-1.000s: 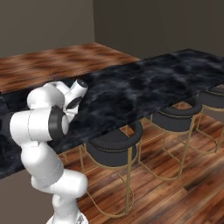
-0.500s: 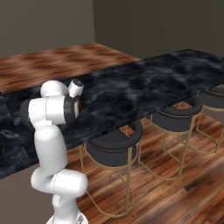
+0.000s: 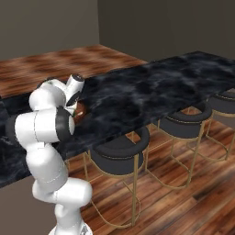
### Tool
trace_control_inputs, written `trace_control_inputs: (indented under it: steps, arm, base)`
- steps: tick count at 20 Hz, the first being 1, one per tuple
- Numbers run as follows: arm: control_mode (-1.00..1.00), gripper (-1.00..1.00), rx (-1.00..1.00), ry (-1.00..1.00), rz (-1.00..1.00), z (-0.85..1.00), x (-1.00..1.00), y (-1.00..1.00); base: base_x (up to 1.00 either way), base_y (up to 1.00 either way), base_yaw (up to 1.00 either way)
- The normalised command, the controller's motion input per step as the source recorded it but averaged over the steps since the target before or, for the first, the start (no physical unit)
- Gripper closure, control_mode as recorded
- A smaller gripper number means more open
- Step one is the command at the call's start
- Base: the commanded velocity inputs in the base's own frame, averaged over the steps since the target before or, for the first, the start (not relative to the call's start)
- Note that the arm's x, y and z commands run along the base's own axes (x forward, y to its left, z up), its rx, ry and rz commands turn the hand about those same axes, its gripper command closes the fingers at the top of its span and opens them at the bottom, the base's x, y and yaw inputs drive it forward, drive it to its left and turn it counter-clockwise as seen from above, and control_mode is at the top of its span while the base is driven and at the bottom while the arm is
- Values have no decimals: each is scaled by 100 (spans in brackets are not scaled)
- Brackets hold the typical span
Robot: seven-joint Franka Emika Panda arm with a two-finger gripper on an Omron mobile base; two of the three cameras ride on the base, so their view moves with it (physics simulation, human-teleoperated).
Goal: The microwave is finished heating the steak and lime. Take the bowl containing the food and place it on the dining counter.
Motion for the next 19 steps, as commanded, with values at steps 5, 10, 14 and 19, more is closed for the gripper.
trace_control_inputs:
  steps: [5, 10, 14, 19]
  arm:
    - [-100, -100, 2, -28, 0, 100, -100, -5]
    - [-100, -100, 0, -33, 5, 80, -100, -1]
    - [-100, -100, -10, -29, 9, 29, -100, 0]
    - [-100, -100, -26, -19, 14, 5, -100, 0]
  base:
    - [0, 0, 0]
    - [0, 0, 0]
    - [0, 0, 0]
    - [0, 0, 0]
